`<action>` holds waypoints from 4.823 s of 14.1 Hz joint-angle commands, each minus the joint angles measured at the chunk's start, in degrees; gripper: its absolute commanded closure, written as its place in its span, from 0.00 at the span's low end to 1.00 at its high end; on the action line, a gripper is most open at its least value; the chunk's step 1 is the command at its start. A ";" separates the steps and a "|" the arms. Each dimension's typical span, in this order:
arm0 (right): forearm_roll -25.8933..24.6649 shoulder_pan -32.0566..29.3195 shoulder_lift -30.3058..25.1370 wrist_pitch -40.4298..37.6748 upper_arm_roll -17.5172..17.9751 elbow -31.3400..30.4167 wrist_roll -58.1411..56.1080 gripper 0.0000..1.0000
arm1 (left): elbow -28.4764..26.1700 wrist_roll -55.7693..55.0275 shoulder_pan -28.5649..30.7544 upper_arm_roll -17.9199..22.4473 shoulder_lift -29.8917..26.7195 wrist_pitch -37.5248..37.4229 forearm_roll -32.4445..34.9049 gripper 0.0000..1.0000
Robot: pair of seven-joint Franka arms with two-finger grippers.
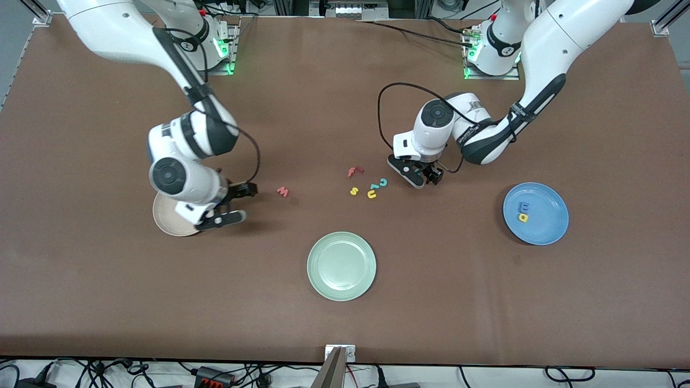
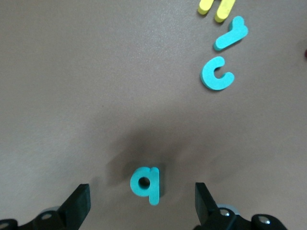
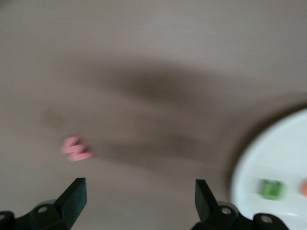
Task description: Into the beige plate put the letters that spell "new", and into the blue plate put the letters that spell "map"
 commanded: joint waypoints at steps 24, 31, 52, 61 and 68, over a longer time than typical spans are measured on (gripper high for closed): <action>-10.23 7.84 9.41 11.24 0.44 0.32 -1.35 0.62 | 9.66 42.04 31.77 -4.02 -2.01 -13.24 1.54 0.86; -10.49 6.17 6.26 9.58 -1.75 0.33 -1.70 0.74 | 9.57 45.40 36.35 -2.97 -0.33 -13.24 1.54 0.48; -9.35 -16.95 -0.32 -1.06 -4.30 0.23 -4.69 0.00 | 42.97 30.02 23.88 -12.12 -3.13 -65.62 -22.26 0.00; -1.04 -17.74 -6.84 -25.93 -5.09 22.54 -2.07 0.00 | 39.64 28.00 -5.44 31.61 -22.10 -59.05 -43.19 0.00; 6.21 -6.05 -15.36 -27.70 -26.10 23.09 -1.52 0.00 | 20.31 21.40 -14.88 44.49 -38.37 -38.58 -46.54 0.00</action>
